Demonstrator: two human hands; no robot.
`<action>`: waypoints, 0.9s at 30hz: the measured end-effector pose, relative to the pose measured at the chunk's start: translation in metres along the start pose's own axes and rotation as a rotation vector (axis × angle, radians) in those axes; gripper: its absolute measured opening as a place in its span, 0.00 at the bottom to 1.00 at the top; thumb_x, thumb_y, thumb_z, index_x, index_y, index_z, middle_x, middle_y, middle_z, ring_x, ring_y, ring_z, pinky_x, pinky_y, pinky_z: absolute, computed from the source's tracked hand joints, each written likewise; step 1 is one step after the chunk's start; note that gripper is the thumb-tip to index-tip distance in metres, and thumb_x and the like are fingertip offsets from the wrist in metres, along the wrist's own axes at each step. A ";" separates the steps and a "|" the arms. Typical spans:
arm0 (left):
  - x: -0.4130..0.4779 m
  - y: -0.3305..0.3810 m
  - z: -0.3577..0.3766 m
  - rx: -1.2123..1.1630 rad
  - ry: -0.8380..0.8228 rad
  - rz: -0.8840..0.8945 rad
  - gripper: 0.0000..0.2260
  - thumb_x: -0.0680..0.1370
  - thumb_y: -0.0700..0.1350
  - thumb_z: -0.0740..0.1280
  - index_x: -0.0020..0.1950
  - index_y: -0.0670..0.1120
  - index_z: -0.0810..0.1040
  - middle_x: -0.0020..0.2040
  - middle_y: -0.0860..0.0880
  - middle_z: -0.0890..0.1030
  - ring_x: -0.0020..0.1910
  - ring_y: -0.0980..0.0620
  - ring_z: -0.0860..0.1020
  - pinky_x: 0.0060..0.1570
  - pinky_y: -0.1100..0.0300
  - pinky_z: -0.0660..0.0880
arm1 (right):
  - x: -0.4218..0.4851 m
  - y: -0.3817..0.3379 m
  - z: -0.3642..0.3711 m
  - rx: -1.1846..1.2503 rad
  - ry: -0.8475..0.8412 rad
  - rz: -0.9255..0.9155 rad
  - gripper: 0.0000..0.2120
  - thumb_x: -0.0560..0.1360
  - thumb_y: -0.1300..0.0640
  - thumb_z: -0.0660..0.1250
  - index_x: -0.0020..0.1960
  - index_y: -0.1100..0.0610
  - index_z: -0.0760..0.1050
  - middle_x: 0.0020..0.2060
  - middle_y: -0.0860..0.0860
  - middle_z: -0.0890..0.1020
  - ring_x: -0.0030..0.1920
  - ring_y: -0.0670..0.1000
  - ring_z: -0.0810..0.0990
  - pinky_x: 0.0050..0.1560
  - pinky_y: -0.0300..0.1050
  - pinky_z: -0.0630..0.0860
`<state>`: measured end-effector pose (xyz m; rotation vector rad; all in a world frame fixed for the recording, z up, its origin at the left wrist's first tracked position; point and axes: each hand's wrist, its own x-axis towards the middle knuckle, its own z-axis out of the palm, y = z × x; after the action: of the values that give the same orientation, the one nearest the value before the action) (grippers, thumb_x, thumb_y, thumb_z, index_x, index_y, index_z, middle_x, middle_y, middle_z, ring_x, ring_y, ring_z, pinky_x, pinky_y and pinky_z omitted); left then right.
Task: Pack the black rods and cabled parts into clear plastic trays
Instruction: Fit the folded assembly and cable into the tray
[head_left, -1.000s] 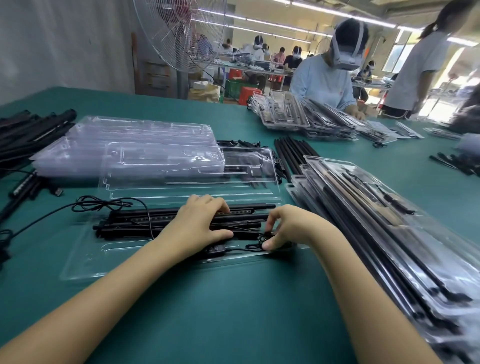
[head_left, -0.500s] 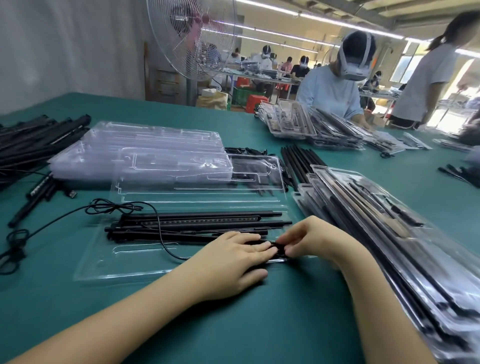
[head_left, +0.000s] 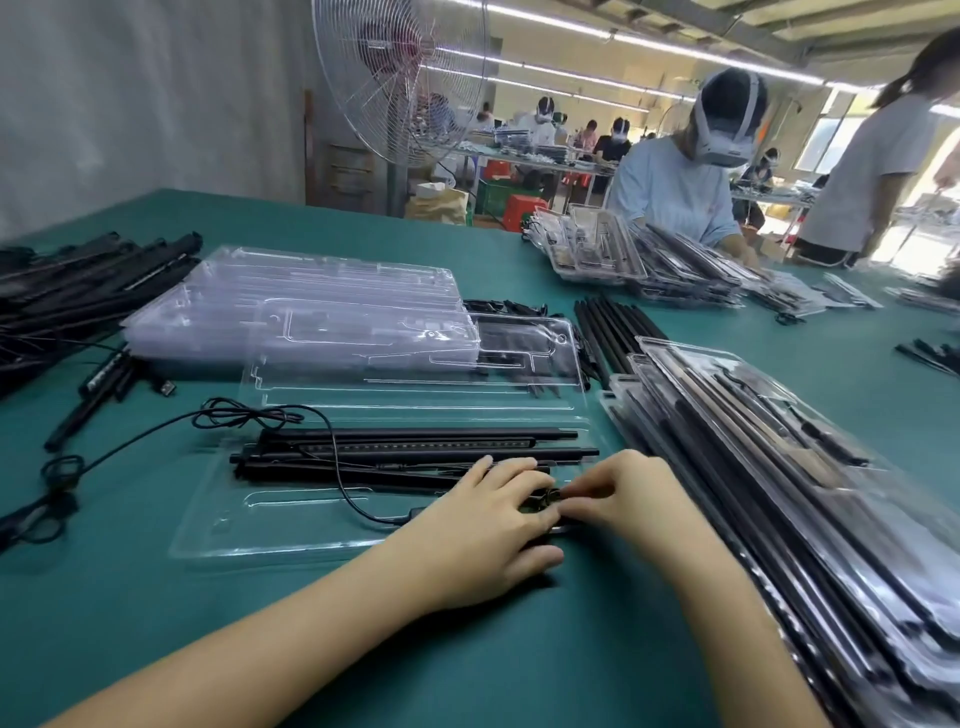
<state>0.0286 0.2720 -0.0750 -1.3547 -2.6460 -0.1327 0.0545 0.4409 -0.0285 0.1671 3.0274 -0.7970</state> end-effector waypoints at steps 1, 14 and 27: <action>-0.001 -0.003 0.000 -0.011 -0.001 -0.003 0.23 0.81 0.59 0.51 0.74 0.53 0.63 0.75 0.49 0.58 0.75 0.54 0.48 0.73 0.52 0.43 | 0.001 -0.003 0.004 -0.056 0.017 0.007 0.11 0.69 0.54 0.74 0.51 0.52 0.83 0.44 0.50 0.85 0.47 0.46 0.82 0.45 0.33 0.73; -0.040 -0.086 -0.061 0.011 0.064 -0.206 0.27 0.80 0.60 0.44 0.48 0.48 0.79 0.48 0.54 0.79 0.51 0.56 0.74 0.69 0.62 0.58 | 0.020 -0.013 0.006 -0.307 -0.078 0.056 0.17 0.68 0.54 0.75 0.56 0.48 0.80 0.52 0.52 0.82 0.52 0.52 0.80 0.44 0.37 0.69; -0.139 -0.148 -0.061 0.455 0.302 -0.125 0.25 0.78 0.60 0.53 0.31 0.47 0.76 0.39 0.48 0.76 0.40 0.47 0.76 0.49 0.54 0.73 | 0.017 -0.028 0.003 -0.323 -0.156 0.054 0.13 0.72 0.57 0.72 0.55 0.55 0.77 0.47 0.52 0.78 0.47 0.52 0.78 0.39 0.37 0.68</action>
<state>-0.0050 0.0656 -0.0413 -0.9403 -2.3161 0.2212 0.0344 0.4174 -0.0180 0.1722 2.9348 -0.2931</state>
